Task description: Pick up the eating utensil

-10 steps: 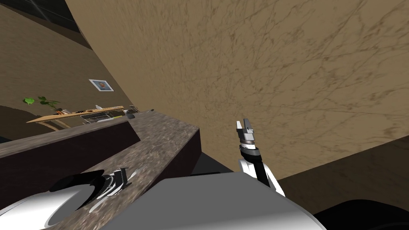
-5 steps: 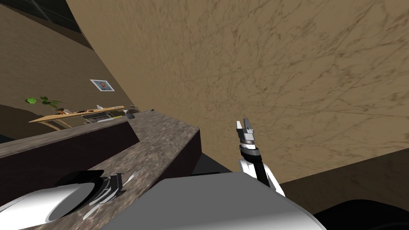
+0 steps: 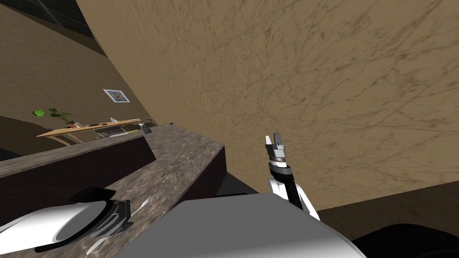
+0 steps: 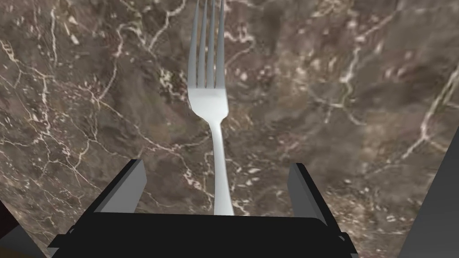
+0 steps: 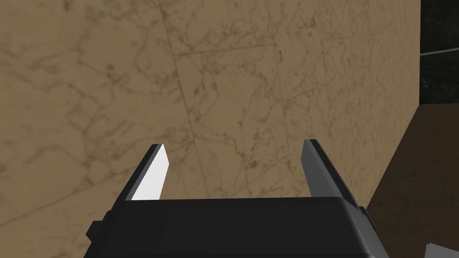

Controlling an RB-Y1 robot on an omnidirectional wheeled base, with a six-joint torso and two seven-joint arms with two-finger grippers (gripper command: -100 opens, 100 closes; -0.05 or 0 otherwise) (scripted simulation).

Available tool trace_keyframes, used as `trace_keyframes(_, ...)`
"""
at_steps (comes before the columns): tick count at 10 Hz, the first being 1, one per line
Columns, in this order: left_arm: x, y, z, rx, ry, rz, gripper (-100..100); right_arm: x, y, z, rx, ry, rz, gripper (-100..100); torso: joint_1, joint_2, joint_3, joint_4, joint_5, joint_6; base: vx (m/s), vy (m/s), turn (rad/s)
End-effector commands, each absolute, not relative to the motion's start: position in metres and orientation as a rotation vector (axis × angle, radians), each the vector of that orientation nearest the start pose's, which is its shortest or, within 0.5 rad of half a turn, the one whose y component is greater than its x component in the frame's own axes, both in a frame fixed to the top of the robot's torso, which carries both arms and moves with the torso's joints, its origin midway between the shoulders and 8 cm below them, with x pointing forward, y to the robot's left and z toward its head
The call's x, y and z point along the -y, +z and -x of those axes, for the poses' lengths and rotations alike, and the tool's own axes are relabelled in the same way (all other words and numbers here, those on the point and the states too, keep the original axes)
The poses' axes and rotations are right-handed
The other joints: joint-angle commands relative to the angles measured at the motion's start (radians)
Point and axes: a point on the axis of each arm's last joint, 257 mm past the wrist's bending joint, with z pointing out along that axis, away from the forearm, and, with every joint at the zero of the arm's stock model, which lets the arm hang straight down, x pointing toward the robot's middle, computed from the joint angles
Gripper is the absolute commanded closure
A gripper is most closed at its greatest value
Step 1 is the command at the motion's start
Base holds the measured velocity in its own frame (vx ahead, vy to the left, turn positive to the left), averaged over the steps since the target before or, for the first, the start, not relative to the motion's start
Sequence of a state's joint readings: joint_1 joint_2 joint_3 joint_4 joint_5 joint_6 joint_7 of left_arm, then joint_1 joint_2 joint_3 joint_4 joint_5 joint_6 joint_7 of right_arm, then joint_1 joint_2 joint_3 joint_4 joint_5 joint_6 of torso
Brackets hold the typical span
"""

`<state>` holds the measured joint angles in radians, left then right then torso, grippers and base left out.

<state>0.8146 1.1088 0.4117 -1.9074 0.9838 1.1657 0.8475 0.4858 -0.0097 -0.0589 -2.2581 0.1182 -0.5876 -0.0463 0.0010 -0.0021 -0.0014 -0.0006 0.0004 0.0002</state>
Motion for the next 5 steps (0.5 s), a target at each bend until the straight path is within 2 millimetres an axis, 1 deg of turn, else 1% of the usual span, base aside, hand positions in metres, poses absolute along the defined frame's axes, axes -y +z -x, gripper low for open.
trace_keyframes(1,-0.5841,-0.3170,-0.1409,-0.909,-0.001,2.753,-100,0.2771,0.0344,-0.3341,-0.629,1.239,-0.521,0,0.000,0.000,0.000,0.000,0.000,0.000,0.037,0.009,0.019)
trace_keyframes(3,-0.5849,-0.3164,-0.1338,-0.898,0.047,2.774,-100,0.2771,0.0344,-0.3341,-0.629,1.239,-0.521,0,0.000,0.000,0.000,0.000,0.000,0.000,0.030,0.007,0.011)
trace_keyframes(4,-0.5850,-0.3170,-0.1363,-0.903,0.029,2.766,-100,0.2771,0.0344,-0.3341,-0.629,1.239,-0.521,0,0.000,0.001,0.000,0.000,0.000,0.000,0.000,0.000,0.000)
trace_keyframes(5,-0.5850,-0.3171,-0.1354,-0.901,0.034,2.768,0,0.2771,0.0345,-0.3341,-0.629,1.239,-0.521,0,-0.001,0.002,0.001,0.000,0.000,0.000,0.000,0.000,0.000)
